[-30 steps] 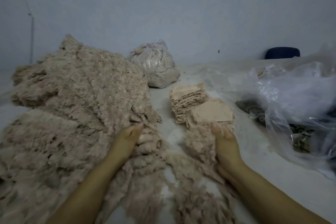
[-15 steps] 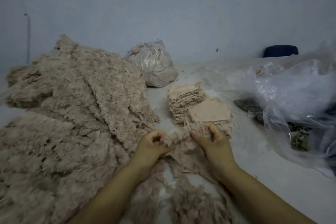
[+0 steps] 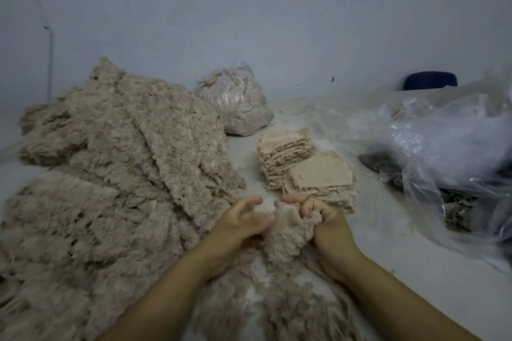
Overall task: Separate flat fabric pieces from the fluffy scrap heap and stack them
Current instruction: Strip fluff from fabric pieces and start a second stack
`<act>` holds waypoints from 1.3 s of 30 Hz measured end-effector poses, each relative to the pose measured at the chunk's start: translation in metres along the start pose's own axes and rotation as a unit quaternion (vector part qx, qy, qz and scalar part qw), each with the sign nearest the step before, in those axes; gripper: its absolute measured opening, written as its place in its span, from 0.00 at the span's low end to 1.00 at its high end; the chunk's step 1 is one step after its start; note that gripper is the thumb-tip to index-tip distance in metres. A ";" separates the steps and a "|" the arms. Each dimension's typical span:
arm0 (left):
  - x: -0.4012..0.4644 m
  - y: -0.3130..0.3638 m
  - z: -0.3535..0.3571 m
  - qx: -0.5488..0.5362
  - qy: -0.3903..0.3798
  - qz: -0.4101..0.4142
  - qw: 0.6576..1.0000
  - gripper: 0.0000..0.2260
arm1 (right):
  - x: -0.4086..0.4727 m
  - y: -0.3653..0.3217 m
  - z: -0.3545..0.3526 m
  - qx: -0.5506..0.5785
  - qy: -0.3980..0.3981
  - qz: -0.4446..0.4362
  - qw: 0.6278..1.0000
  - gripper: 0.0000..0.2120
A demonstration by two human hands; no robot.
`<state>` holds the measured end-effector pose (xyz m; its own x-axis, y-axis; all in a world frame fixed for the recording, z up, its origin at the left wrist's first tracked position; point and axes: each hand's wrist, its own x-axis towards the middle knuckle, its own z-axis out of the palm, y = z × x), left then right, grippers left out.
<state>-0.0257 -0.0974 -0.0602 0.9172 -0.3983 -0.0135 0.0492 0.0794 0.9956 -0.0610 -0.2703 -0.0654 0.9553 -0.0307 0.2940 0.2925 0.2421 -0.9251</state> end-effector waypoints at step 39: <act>0.000 0.022 0.010 -0.059 0.088 0.000 0.994 0.10 | 0.012 -0.001 -0.006 -0.058 0.169 0.072 0.981 0.14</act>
<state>-0.0289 -0.1044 -0.0378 0.9716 -0.2331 -0.0397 0.0856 0.1901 0.9780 -0.0497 -0.2762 -0.0628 0.9410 -0.3288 0.0803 0.1381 0.1564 -0.9780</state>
